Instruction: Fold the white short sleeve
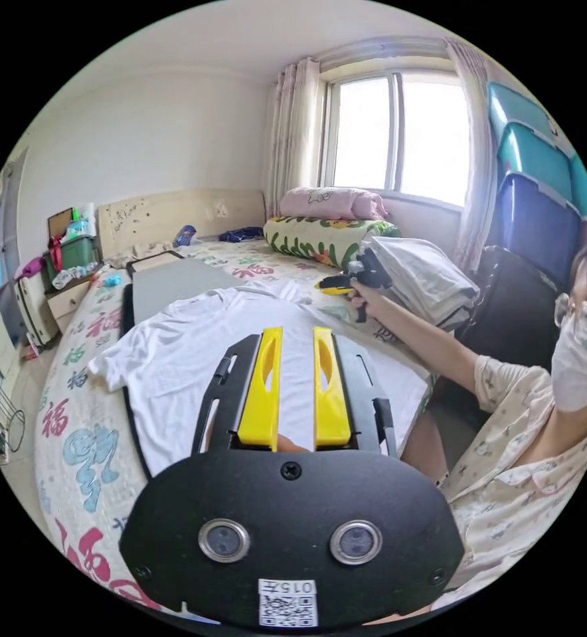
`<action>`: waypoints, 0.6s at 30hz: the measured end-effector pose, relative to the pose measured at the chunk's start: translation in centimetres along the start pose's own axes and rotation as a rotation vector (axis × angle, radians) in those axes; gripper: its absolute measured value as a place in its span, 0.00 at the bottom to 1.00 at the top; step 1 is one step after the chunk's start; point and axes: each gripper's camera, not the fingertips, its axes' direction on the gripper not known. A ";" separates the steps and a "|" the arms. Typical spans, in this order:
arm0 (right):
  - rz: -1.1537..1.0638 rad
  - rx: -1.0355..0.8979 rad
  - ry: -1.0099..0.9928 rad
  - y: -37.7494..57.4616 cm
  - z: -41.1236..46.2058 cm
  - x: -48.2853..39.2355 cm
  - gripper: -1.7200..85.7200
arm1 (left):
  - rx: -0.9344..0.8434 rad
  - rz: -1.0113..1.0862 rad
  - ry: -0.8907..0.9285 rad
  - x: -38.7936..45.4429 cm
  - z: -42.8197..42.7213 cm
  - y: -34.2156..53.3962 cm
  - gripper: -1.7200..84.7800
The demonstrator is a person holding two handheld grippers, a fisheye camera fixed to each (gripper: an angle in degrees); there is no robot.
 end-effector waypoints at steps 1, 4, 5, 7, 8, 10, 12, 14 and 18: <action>0.005 -0.052 0.036 -1.9 0.7 -0.5 0.16 | -0.017 -0.025 0.024 -0.7 3.1 -2.0 0.11; -0.051 -0.101 0.056 -4.0 2.0 -1.6 0.17 | -0.096 -0.054 0.043 -1.9 12.2 -7.2 0.11; -0.085 -0.059 0.116 -4.0 1.7 -2.1 0.14 | -0.143 -0.034 0.035 -1.9 16.6 -9.5 0.11; -0.085 -0.038 0.126 -4.5 0.8 -2.5 0.11 | -0.209 -0.002 -0.024 -1.5 23.8 -12.9 0.12; -0.099 -0.043 0.080 -4.8 0.0 -2.7 0.09 | -0.240 0.009 -0.082 -1.1 28.8 -15.0 0.12; -0.070 -0.062 -0.005 -5.0 -0.5 -2.5 0.05 | -0.294 0.037 -0.129 -0.2 36.8 -17.8 0.13; -0.035 -0.043 -0.051 -5.3 -1.6 -2.0 0.04 | -0.352 0.048 -0.133 1.0 44.9 -20.2 0.14; 0.032 -0.049 -0.145 -6.1 -2.6 -0.7 0.03 | -0.399 0.022 -0.095 2.6 54.9 -22.4 0.14; 0.126 -0.046 -0.282 -6.7 -4.0 1.1 0.03 | -0.471 -0.015 -0.043 5.1 67.7 -23.2 0.12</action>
